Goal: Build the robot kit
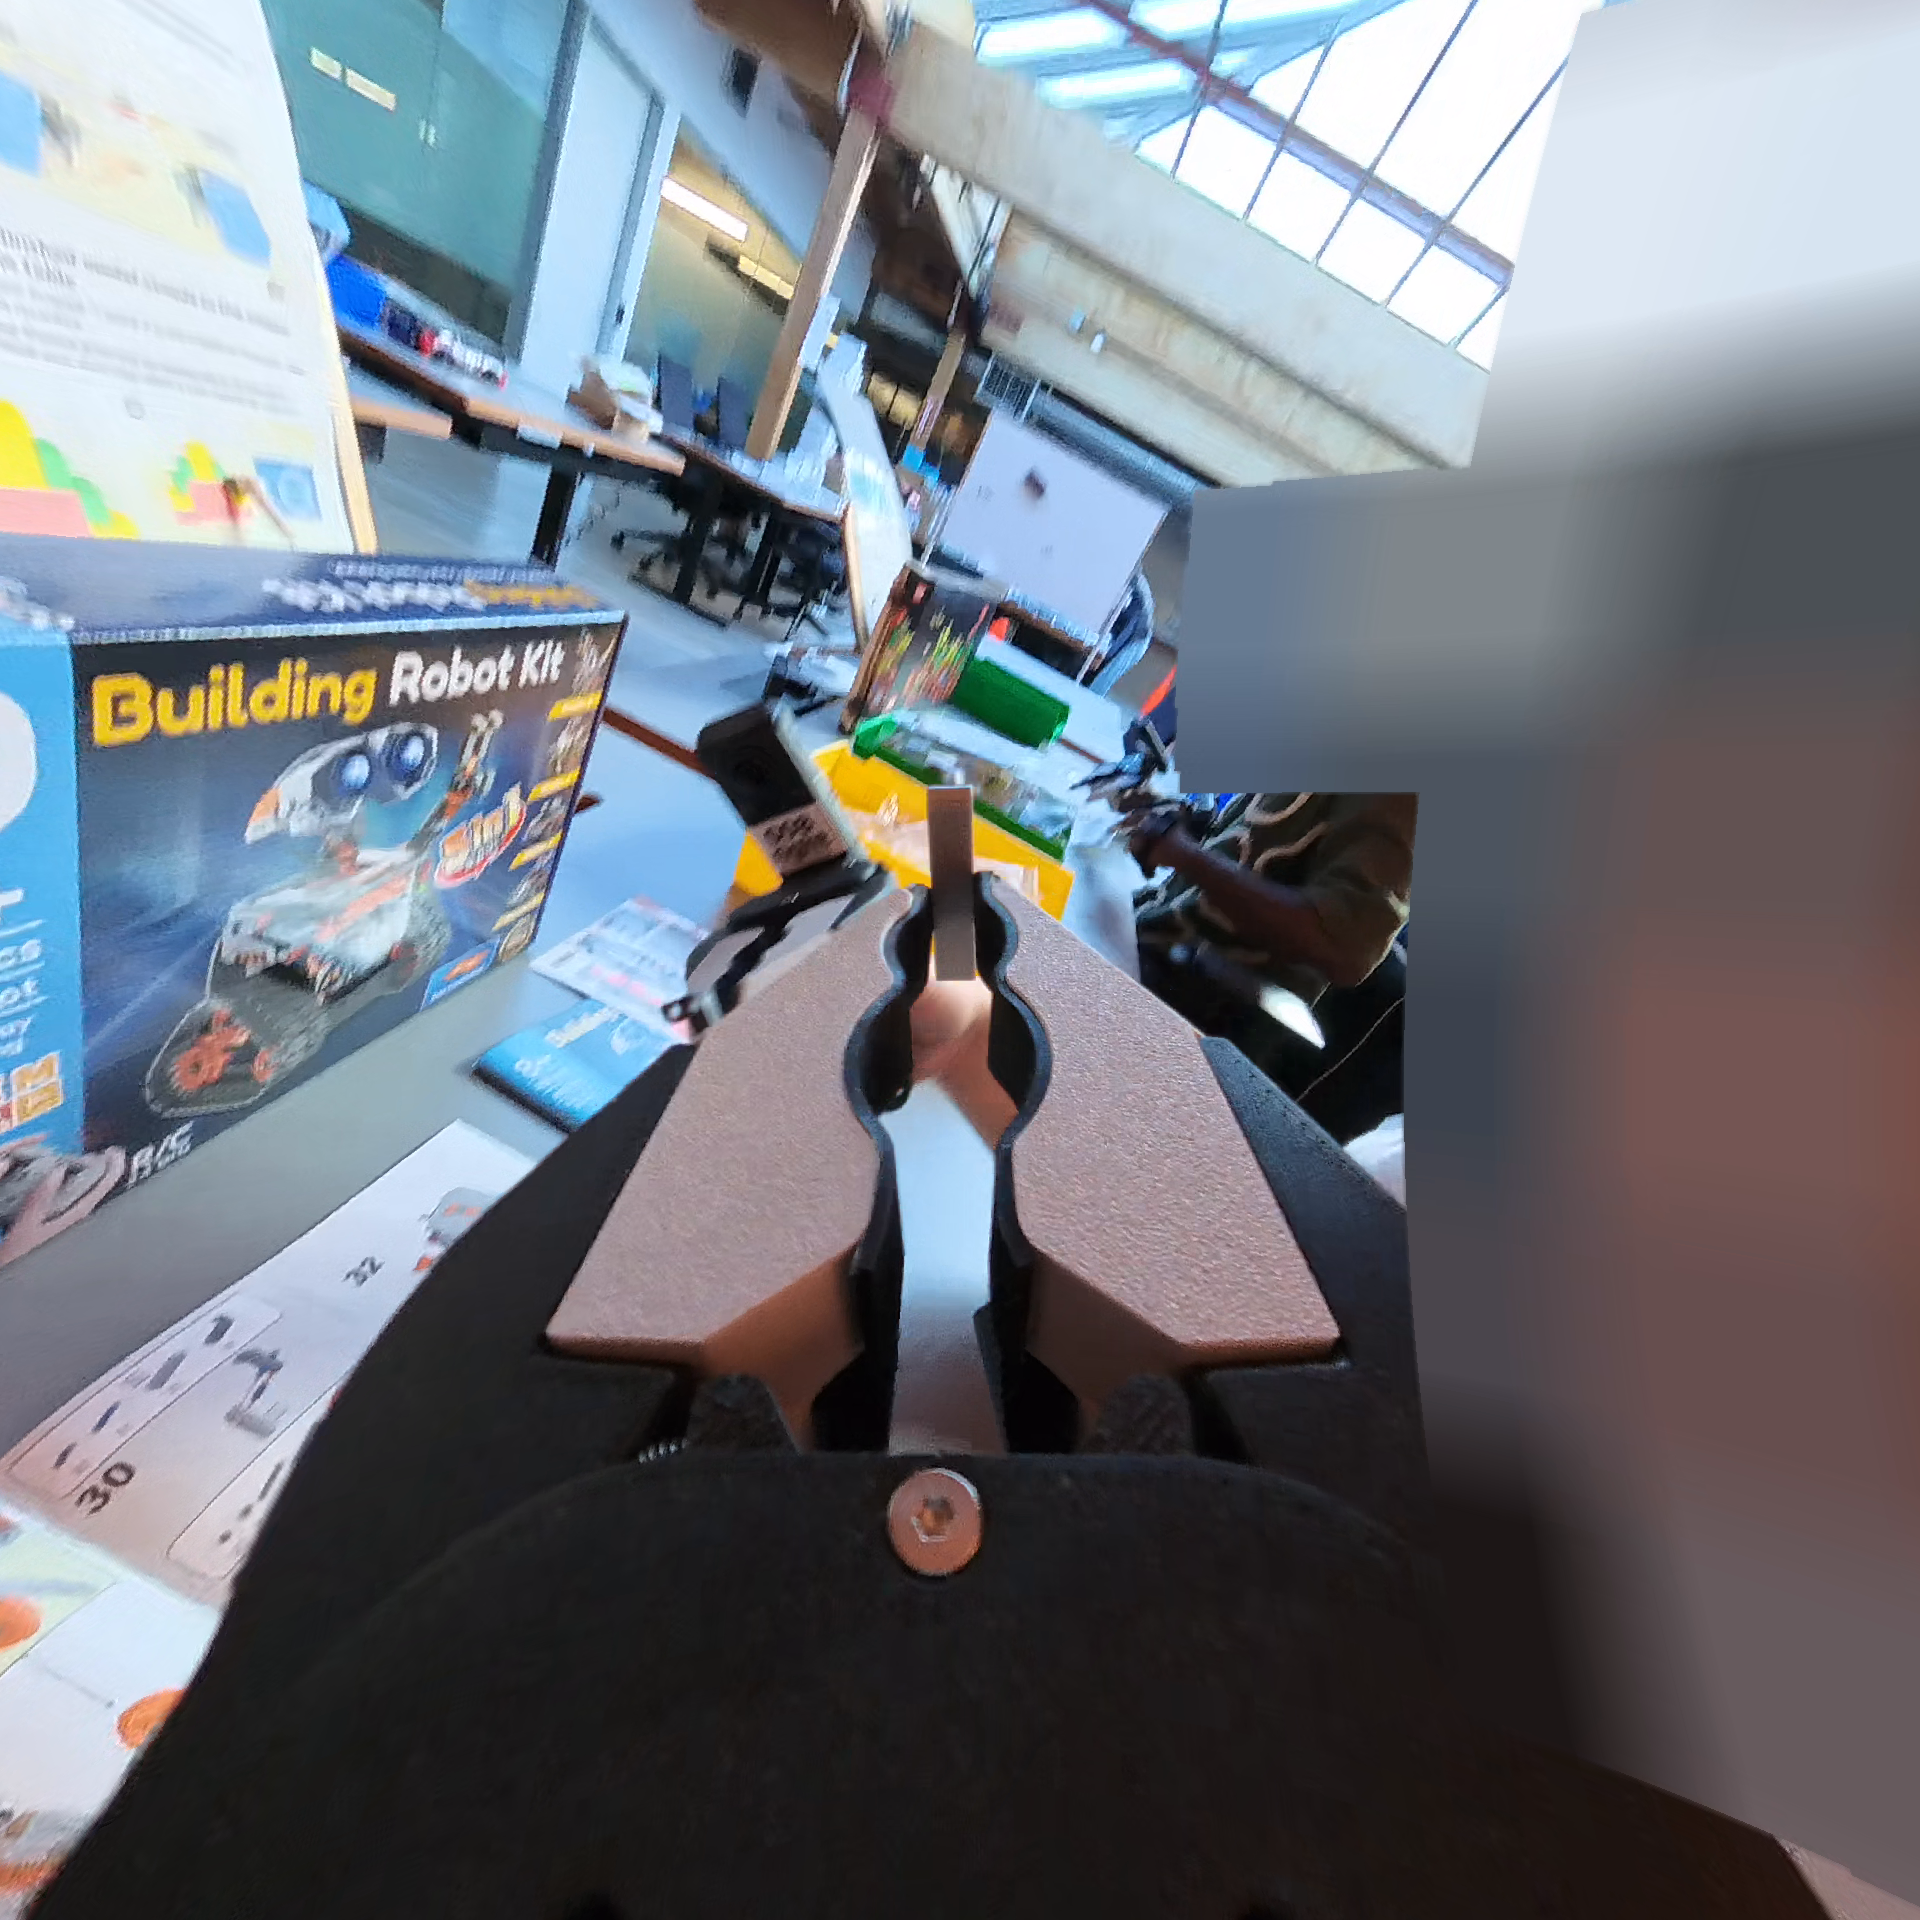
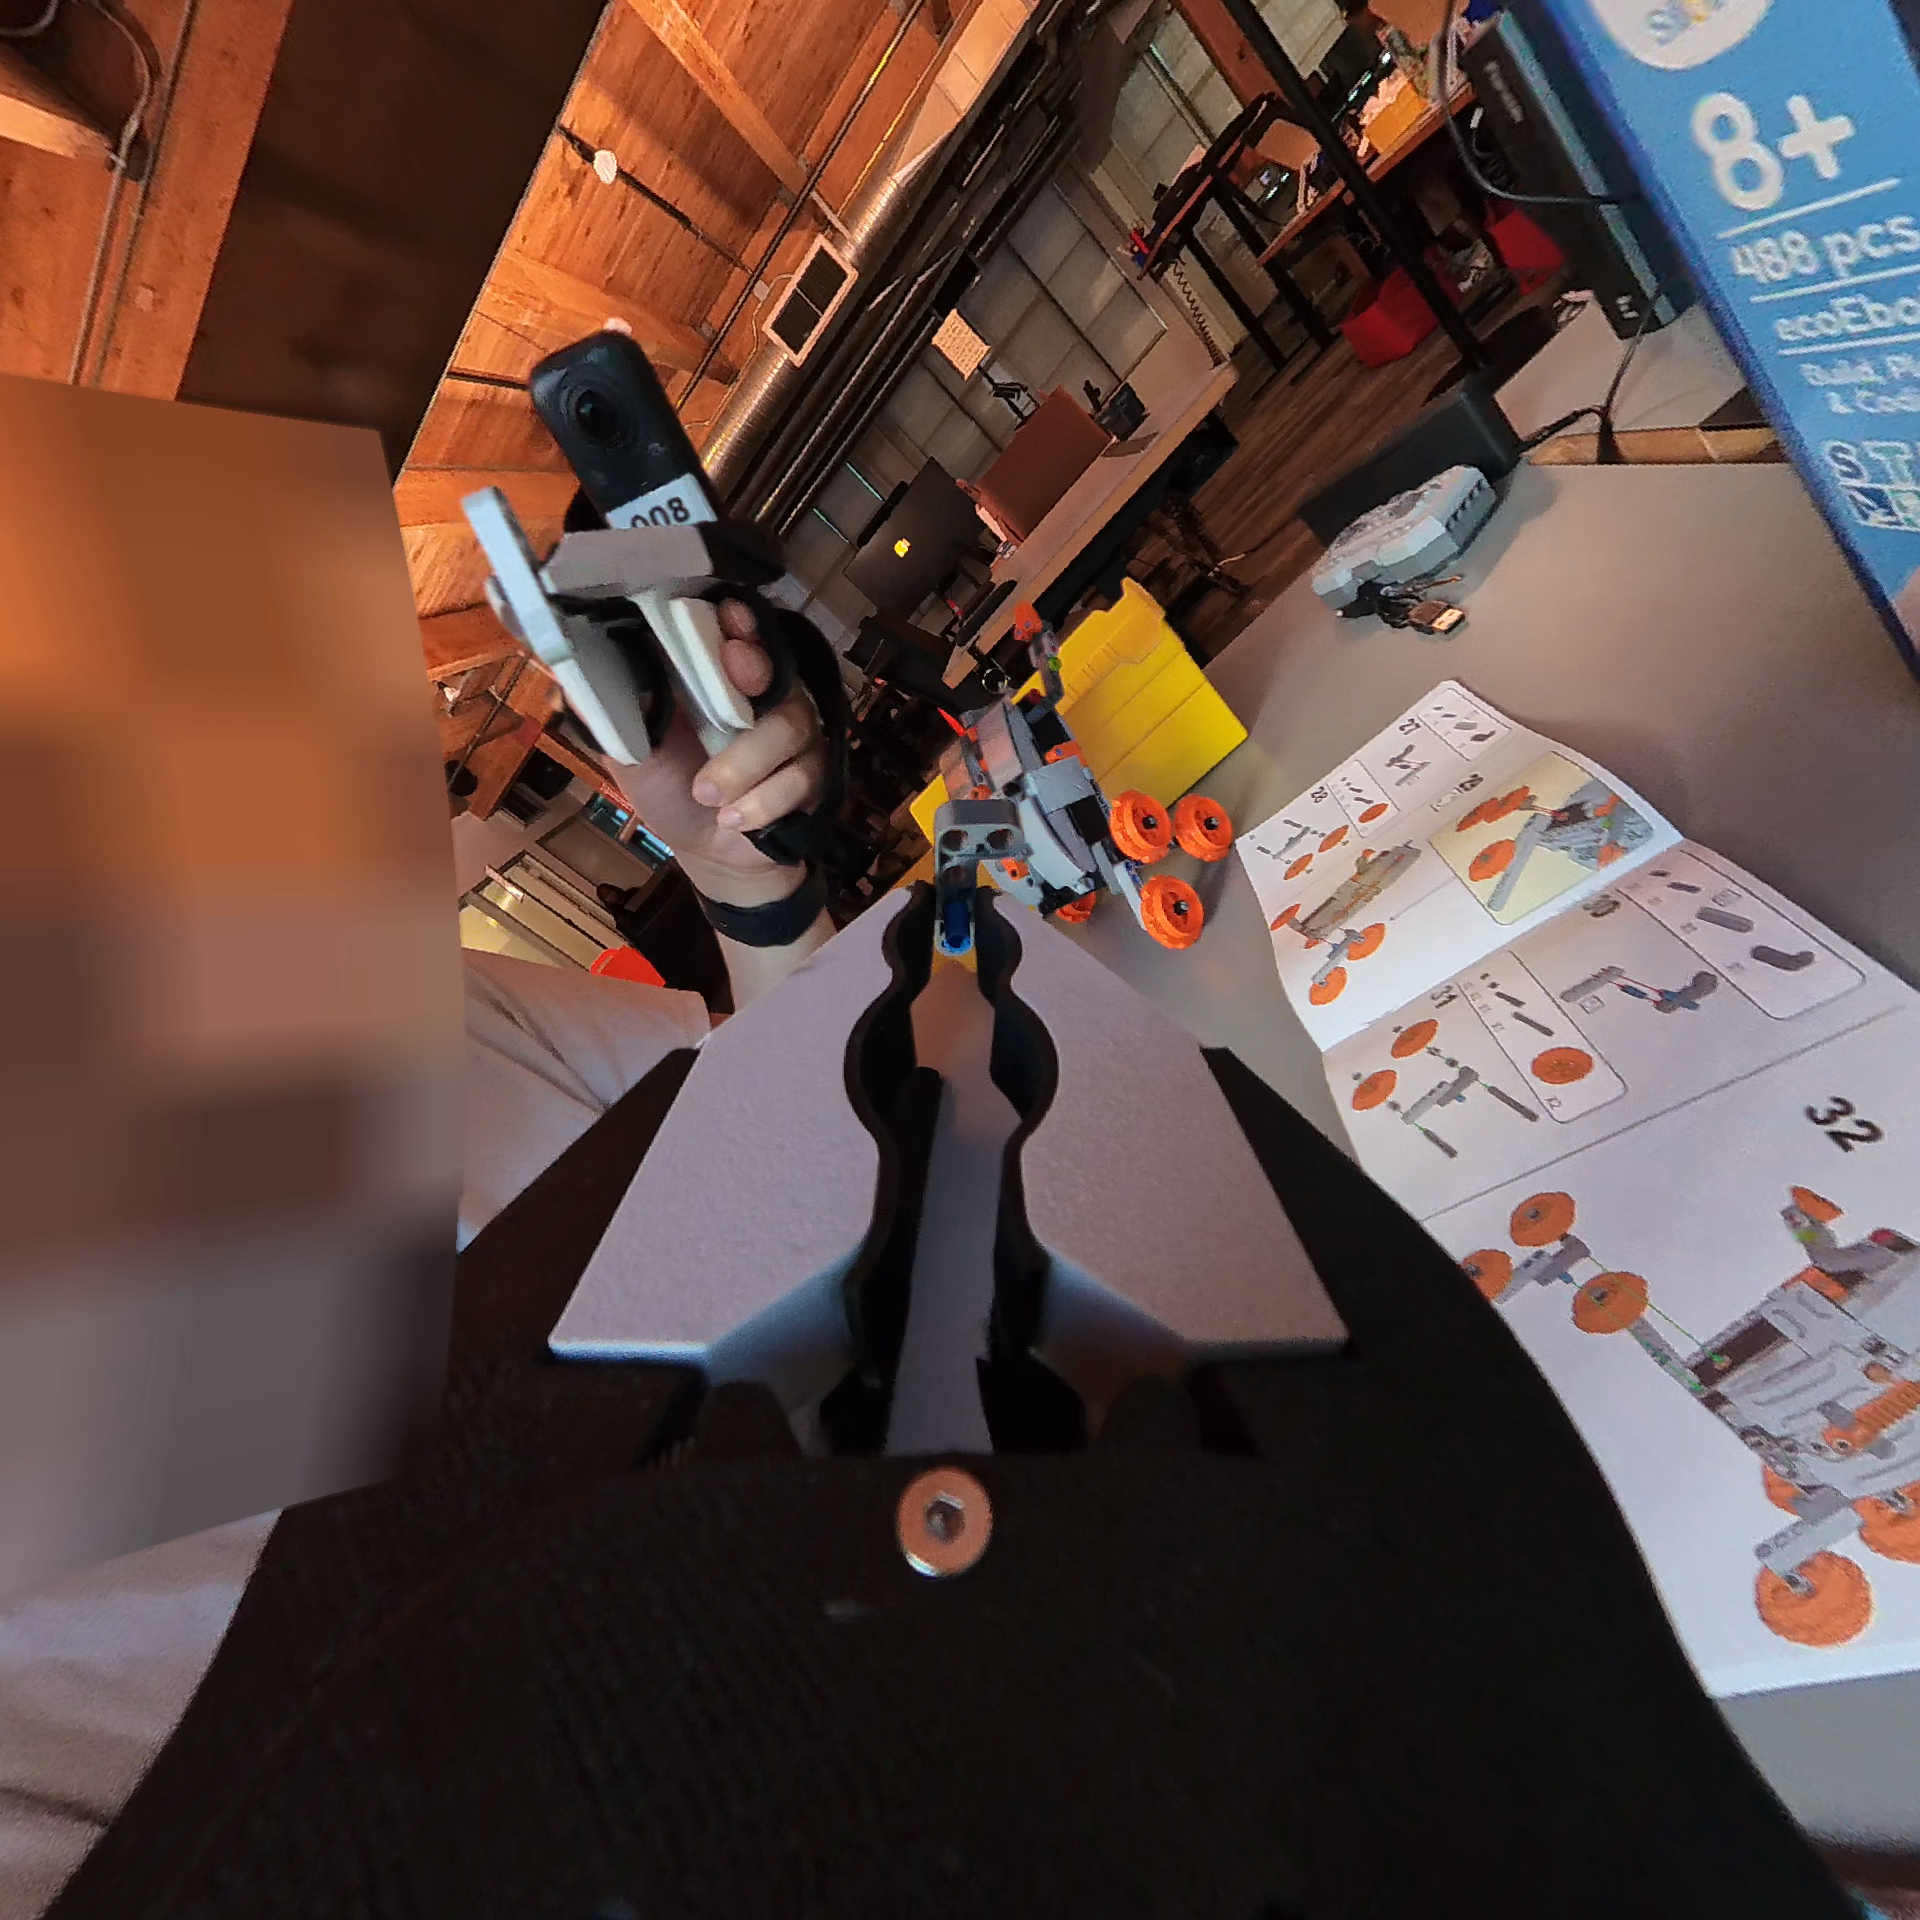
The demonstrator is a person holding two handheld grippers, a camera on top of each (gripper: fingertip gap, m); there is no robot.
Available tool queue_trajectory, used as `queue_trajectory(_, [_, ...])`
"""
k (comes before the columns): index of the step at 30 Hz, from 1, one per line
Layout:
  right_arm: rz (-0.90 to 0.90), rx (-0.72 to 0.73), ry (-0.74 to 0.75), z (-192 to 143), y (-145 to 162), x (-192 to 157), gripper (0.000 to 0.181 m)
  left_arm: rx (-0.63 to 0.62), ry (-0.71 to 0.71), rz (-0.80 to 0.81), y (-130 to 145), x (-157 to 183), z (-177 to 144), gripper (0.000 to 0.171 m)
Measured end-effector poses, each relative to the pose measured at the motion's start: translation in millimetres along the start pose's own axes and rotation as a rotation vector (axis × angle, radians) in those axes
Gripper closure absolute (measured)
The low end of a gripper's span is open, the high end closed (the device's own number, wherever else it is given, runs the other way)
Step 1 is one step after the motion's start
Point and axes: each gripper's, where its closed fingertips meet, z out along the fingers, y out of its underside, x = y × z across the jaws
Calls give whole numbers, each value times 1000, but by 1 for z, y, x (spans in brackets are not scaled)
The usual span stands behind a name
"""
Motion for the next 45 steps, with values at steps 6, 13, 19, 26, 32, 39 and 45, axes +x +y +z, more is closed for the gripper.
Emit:
queue_trajectory(6, [-65, -9, -5, 4, -4, -19, 175, -41, -5, -39, 8, -4, 4, 167])
queue_trajectory(13, [-101, -7, -16, 6, -8, -33, 175, -84, 4, -8, 14, -1, 4, 166])
queue_trajectory(19, [-168, 22, -28, 7, -14, -45, 175, -133, -7, -19, 24, -8, 7, 166])
queue_trajectory(26, [-325, 47, -38, 16, -20, -68, 175, -150, 107, -190, 34, -17, 14, 166])
queue_trajectory(32, [-346, 83, -71, 24, -23, -80, 174, -161, 136, -226, 40, -18, 18, 167])
queue_trajectory(39, [-358, 90, -68, 25, -24, -83, 175, -185, 255, -234, 44, 1, 23, 166])
queue_trajectory(45, [-382, 87, -71, 22, -25, -92, 175, -166, 247, -234, 41, -2, 21, 166])
